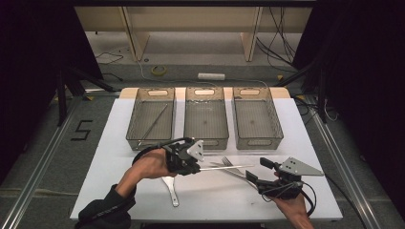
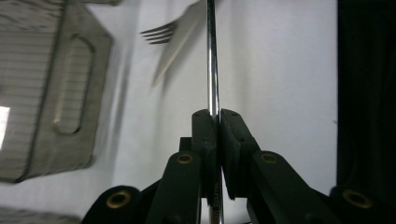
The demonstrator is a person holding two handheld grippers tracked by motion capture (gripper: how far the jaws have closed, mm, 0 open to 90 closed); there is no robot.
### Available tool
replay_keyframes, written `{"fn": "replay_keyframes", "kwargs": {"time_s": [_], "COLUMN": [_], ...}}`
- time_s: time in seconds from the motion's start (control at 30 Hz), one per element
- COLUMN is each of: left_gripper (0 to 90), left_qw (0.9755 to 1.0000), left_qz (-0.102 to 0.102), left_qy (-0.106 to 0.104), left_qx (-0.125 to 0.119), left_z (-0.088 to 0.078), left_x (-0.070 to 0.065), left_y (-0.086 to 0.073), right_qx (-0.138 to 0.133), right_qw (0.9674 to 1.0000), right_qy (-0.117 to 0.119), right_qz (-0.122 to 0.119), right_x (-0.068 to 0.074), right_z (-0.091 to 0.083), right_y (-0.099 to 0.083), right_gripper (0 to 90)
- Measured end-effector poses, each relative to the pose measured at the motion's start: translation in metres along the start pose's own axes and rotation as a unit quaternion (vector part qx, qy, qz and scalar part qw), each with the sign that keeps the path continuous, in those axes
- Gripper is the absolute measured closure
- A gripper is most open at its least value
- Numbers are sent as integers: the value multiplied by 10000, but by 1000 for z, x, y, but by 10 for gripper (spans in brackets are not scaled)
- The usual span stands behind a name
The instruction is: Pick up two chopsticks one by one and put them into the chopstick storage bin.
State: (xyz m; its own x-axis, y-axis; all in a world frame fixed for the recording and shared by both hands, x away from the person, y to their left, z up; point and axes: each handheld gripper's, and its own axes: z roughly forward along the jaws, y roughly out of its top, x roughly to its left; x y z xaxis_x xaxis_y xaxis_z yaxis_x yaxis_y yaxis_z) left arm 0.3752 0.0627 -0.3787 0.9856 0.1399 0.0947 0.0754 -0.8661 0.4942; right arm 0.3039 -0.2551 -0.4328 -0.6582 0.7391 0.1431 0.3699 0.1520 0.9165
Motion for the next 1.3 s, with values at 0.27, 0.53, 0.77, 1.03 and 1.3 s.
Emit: {"fn": "replay_keyframes", "kwargs": {"time_s": [0.27,0.53,0.77,1.03,1.3], "left_gripper": [847,847,847,847,847], "left_qw": [9913,9721,9574,9385,9223], "left_qz": [-1082,-1815,-2180,-2606,-2991], "left_qy": [611,1102,1442,1863,2118], "left_qx": [-442,-993,-1231,-1287,-1224], "left_z": [-25,-49,-63,-72,-71], "left_x": [28,50,61,78,94], "left_y": [-21,-45,-58,-76,-100], "right_qx": [-50,-10,-3,5,4], "right_qw": [10000,10000,10000,10000,10000], "right_qy": [-31,-19,-4,4,9], "right_qz": [12,14,-8,-10,-5], "right_x": [0,0,0,1,1], "right_z": [-1,0,1,2,2], "right_y": [0,0,0,-1,-1], "right_gripper": [262,261,261,261,261]}}
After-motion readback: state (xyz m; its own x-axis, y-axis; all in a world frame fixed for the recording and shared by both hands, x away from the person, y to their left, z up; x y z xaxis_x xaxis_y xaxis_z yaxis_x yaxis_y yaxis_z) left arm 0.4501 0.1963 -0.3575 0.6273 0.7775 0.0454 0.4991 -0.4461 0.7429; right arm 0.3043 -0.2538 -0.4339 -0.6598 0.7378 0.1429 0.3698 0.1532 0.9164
